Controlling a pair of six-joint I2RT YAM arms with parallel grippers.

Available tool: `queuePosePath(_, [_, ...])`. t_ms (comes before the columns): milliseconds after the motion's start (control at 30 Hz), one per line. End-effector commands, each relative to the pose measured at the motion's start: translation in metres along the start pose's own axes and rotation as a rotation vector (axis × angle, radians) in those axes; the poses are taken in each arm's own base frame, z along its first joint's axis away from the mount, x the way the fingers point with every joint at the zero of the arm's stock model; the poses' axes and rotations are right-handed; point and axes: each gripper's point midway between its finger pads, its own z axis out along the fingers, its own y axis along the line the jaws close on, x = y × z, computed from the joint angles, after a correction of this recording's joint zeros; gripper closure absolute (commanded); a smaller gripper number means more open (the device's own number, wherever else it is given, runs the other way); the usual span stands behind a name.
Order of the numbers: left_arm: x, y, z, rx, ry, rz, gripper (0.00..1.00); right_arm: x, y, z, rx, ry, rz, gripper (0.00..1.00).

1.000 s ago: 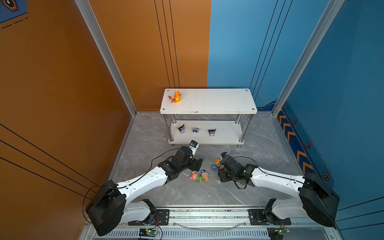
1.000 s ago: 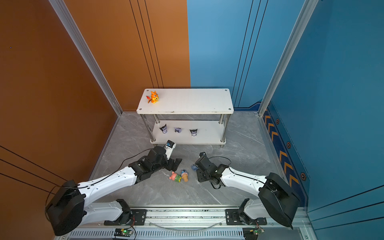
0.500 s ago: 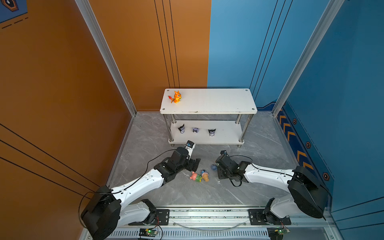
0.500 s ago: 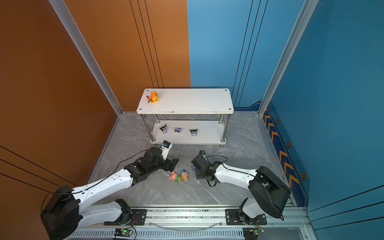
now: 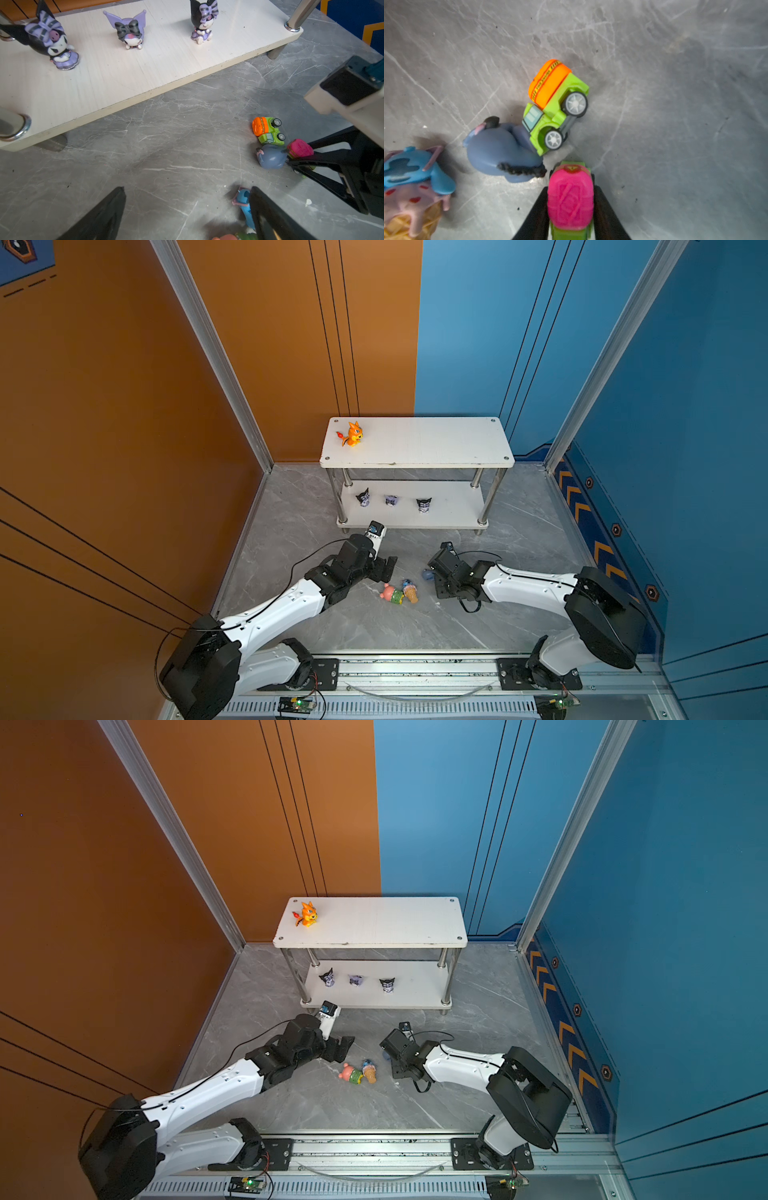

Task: Place and organize the plastic toys onto the shelf
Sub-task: 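Close the right gripper on the green car with pink top, then carry the green car with pink top to the lower shelf with the right gripper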

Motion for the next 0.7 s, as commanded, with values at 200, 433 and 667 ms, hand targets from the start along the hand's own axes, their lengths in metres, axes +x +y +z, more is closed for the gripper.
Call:
queuePosePath(200, [0.008,0.002,0.000,0.010,0.015,-0.017,0.06,-0.006,-0.022,-0.019,0.067,-0.018,0.004,0.74])
queuePosePath(433, [0.007,0.004,0.002,0.007,0.014,-0.020,0.06,-0.050,-0.042,-0.063,0.046,-0.136,0.067,0.74])
queuePosePath(667, [0.000,0.002,0.002,0.026,0.001,-0.029,0.06,-0.121,-0.049,-0.075,0.057,-0.226,0.107,0.74])
